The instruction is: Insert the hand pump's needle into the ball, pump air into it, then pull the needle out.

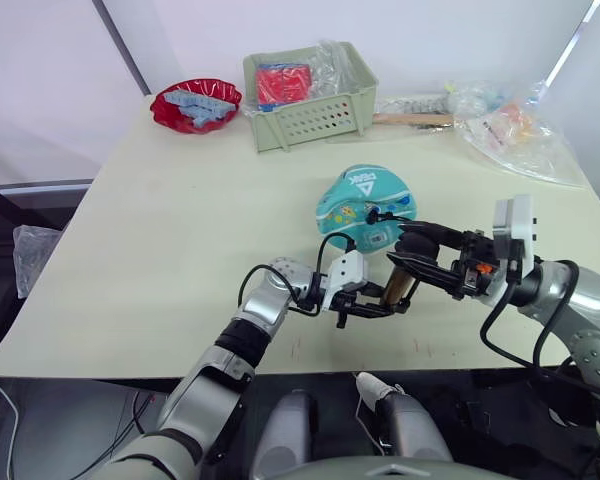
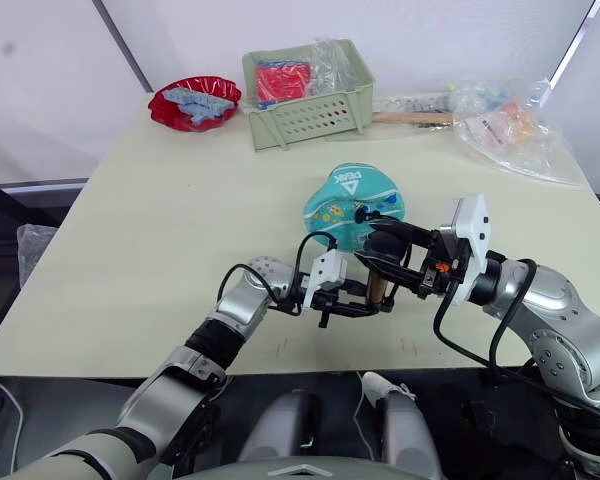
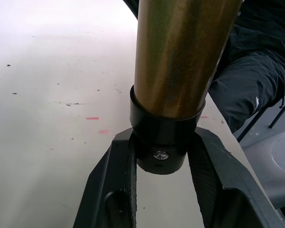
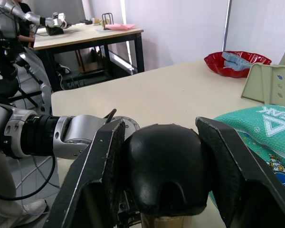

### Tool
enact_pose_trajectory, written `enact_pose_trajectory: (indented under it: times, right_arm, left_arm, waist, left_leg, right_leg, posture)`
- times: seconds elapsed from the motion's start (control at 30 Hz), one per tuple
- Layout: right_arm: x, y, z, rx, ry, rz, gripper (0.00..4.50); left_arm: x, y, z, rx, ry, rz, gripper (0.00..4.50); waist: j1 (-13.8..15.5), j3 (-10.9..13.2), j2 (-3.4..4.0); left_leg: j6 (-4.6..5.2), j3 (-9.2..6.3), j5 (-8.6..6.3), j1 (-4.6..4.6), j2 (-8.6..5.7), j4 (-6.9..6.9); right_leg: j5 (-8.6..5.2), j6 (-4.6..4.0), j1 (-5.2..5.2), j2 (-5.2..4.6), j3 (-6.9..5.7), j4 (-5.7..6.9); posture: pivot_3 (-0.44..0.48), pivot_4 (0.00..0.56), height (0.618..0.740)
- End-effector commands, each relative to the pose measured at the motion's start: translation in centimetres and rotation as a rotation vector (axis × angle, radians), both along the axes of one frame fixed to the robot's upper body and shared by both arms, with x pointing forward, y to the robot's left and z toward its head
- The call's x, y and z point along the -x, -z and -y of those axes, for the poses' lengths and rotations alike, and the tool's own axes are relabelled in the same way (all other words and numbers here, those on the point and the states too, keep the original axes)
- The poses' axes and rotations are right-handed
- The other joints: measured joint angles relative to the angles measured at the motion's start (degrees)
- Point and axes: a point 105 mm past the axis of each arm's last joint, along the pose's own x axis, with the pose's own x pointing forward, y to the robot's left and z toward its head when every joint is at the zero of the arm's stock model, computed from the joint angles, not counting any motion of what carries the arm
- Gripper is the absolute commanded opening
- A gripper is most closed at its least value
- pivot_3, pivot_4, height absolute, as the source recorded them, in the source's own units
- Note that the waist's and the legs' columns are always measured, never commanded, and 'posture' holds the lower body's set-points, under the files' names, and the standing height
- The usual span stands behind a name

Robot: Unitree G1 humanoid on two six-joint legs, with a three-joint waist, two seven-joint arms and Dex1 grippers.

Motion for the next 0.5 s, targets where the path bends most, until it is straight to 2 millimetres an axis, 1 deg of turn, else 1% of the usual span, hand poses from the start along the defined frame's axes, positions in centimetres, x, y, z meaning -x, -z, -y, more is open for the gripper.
enact_pose_trajectory:
  times: [0.03,0.13,0.17,0.2,0.27,0.33,0.5]
  right_arm:
    - [0.9,-0.9,-0.4,0.002,-0.04,0.071,1.89]
    - [0.9,-0.5,-0.2,0.013,-0.037,0.071,1.89]
    - [0.9,0.0,0.0,0.034,-0.028,0.073,1.89]
    - [0.7,0.9,0.4,0.079,-0.006,0.079,1.89]
    - [0.2,2.0,1.5,0.104,0.058,0.074,1.89]
    - [0.1,3.1,2.3,0.126,0.079,0.065,1.89]
    - [0.4,4.3,3.2,0.142,0.096,0.068,1.89]
  left_arm:
    - [0.1,-0.1,0.3,0.013,-0.001,-0.001,1.05]
    - [0.2,0.1,0.6,0.011,0.001,0.0,1.05]
    - [0.3,0.3,0.8,0.006,0.002,0.003,1.05]
    - [0.4,0.6,1.0,-0.001,0.001,0.004,1.05]
    - [0.5,1.3,1.6,-0.02,-0.016,0.014,1.05]
    - [0.5,1.8,2.1,-0.024,-0.024,0.025,1.05]
    - [0.4,2.5,3.0,-0.028,-0.043,0.055,1.05]
  waist:
    - [0.0,0.0,0.0]
    - [0.0,0.0,0.0]
    - [0.0,0.0,0.0]
    - [0.1,0.0,0.0]
    - [0.2,0.0,-0.01]
    - [0.1,0.0,-0.02]
    - [0.0,0.0,-0.05]
  left_leg:
    - [0.0,0.0,0.0,0.0,0.0,0.0]
    - [0.0,0.01,0.0,0.0,0.0,0.0]
    - [0.0,0.01,0.0,0.0,0.0,0.0]
    - [0.0,0.02,0.0,-0.01,0.0,0.0]
    - [0.0,0.06,0.0,-0.01,-0.02,0.0]
    - [0.0,0.09,0.0,-0.01,-0.03,0.01]
    - [0.0,0.09,0.0,0.04,-0.01,0.03]
  right_leg:
    - [0.0,0.0,0.0,0.0,0.0,0.0]
    - [0.0,0.0,0.0,0.0,0.0,-0.01]
    - [0.0,0.0,0.0,0.0,0.0,-0.01]
    - [0.0,0.0,0.0,0.0,0.0,-0.01]
    - [0.0,0.01,0.01,0.0,-0.01,-0.02]
    - [-0.01,0.02,0.01,-0.01,0.0,-0.03]
    - [-0.02,0.05,0.01,0.0,0.02,0.03]
  posture:
    - [0.0,0.15,0.738]
    - [0.0,0.15,0.738]
    - [0.0,0.15,0.738]
    - [0.0,0.15,0.738]
    - [0.0,0.15,0.738]
    - [0.0,0.15,0.738]
    - [0.0,0.15,0.738]
